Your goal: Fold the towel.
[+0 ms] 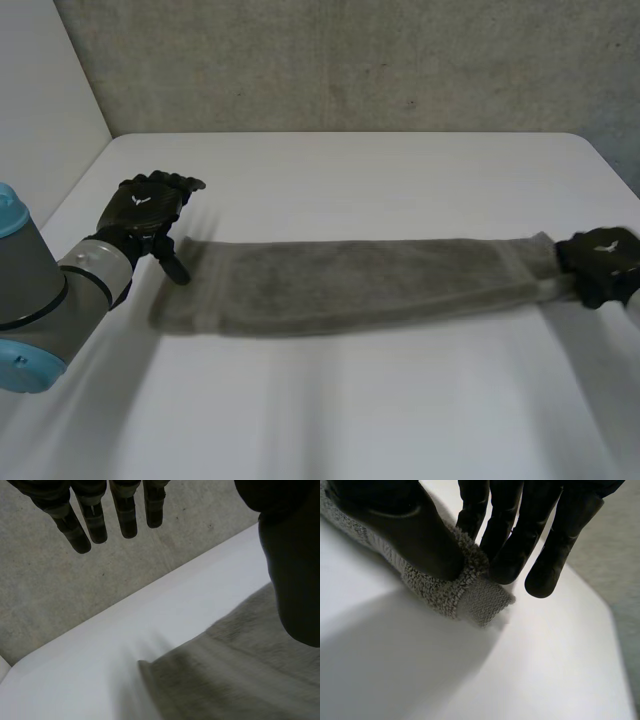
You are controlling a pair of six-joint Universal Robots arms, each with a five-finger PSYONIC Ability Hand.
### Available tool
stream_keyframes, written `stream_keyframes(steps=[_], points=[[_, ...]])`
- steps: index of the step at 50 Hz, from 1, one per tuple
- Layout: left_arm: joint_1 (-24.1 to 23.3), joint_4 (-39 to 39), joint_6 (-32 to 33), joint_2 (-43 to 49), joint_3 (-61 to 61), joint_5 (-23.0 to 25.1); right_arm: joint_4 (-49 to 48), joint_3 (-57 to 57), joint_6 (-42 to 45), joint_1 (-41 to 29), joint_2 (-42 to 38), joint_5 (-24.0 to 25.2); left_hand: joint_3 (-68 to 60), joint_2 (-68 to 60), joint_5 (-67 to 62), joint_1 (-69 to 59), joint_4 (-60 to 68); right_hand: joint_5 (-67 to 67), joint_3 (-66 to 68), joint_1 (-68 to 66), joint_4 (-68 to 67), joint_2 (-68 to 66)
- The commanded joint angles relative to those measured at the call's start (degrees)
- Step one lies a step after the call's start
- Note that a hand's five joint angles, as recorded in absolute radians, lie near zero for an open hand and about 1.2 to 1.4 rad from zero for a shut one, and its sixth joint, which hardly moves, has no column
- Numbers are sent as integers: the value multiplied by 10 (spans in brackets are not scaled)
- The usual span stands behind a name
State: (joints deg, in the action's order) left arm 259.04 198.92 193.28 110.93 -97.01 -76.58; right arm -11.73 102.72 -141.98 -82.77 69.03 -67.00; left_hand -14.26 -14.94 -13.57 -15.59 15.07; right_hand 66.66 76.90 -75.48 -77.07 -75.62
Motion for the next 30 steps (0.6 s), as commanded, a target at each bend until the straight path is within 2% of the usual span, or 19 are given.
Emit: stream_keyframes(steps=[1, 5, 7, 8, 9, 10, 11, 13, 14, 15, 16, 18, 19, 21, 22, 24, 25, 26, 30], points=[[0, 0, 0, -4, 0, -1, 7, -46, 27, 83, 18, -6, 20, 27, 113, 34, -28, 33, 31, -45, -29, -44], [1, -1, 0, -7, 1, -2, 31, -67, 94, 105, 1, -23, 22, 29, 115, 35, -30, 33, 31, -45, -29, -44], [2, 0, -1, -14, 2, 0, 51, -80, 175, 103, 0, -59, 30, 37, 123, 44, -38, 33, 31, -45, -29, -44], [2, 0, -1, -14, 2, 0, 51, -80, 175, 103, 0, -59, 30, 37, 123, 44, -39, 33, 31, -45, -29, -44], [2, 0, -1, -17, 6, 0, 53, -84, 186, 82, 6, -77, 35, 42, 128, 49, -44, 33, 31, -45, -29, -44], [1, 0, -4, -19, 11, -1, 51, -98, 172, 32, 13, -88, 35, 42, 128, 49, -44, 33, 31, -45, -29, -44], [1, 0, -4, -19, 11, -1, 51, -98, 172, 31, 13, -89, 35, 42, 128, 49, -44, 33, 31, -45, -29, -44], [-3, 1, -16, -26, 23, -1, 53, -154, 104, -81, 16, -106, 37, 44, 130, 50, -45, 33, 31, -45, -29, -44], [-3, 1, -16, -26, 23, -1, 53, -154, 103, -82, 16, -106, 37, 44, 130, 50, -45, 33, 31, -45, -29, -44], [-5, 2, -30, -28, 31, -2, 53, -179, 70, -131, 21, -107, 37, 44, 130, 50, -45, 33, 31, -45, -29, -44], [-5, 2, -30, -28, 31, -2, 53, -179, 70, -131, 21, -107, 37, 44, 130, 50, -45, 33, 31, -45, -29, -44], [-15, 1, -67, -30, 49, -4, 50, -215, 26, -211, 13, -110, 37, 44, 130, 50, -45, 33, 31, -45, -29, -44], [-15, 1, -67, -30, 49, -4, 50, -215, 26, -211, 13, -110, 37, 44, 130, 50, -45, 33, 31, -45, -29, -44], [-21, 1, -99, -31, 62, -8, 39, -240, 20, -298, -12, -109, 39, 46, 132, 52, -47, 33, 31, -45, -29, -44], [-21, 1, -99, -31, 62, -8, 39, -240, 20, -298, -12, -109, 39, 46, 132, 52, -47, 33, 31, -45, -29, -44], [-22, 0, -117, -36, 65, -9, 15, -258, 18, -408, -56, -110, 39, 46, 132, 52, -47, 33, 31, -45, -29, -44], [-22, 0, -117, -36, 65, -9, 15, -258, 18, -409, -57, -110, 39, 46, 132, 52, -47, 33, 31, -45, -29, -44], [-22, 0, -120, -39, 64, -9, 7, -264, 16, -453, -78, -112, 39, 46, 132, 52, -47, 33, 31, -45, -29, -44], [-25, 0, -120, -40, 59, -8, 4, -265, 15, -498, -124, -104, 39, 46, 132, 52, -47, 33, 31, -45, -29, -44]])
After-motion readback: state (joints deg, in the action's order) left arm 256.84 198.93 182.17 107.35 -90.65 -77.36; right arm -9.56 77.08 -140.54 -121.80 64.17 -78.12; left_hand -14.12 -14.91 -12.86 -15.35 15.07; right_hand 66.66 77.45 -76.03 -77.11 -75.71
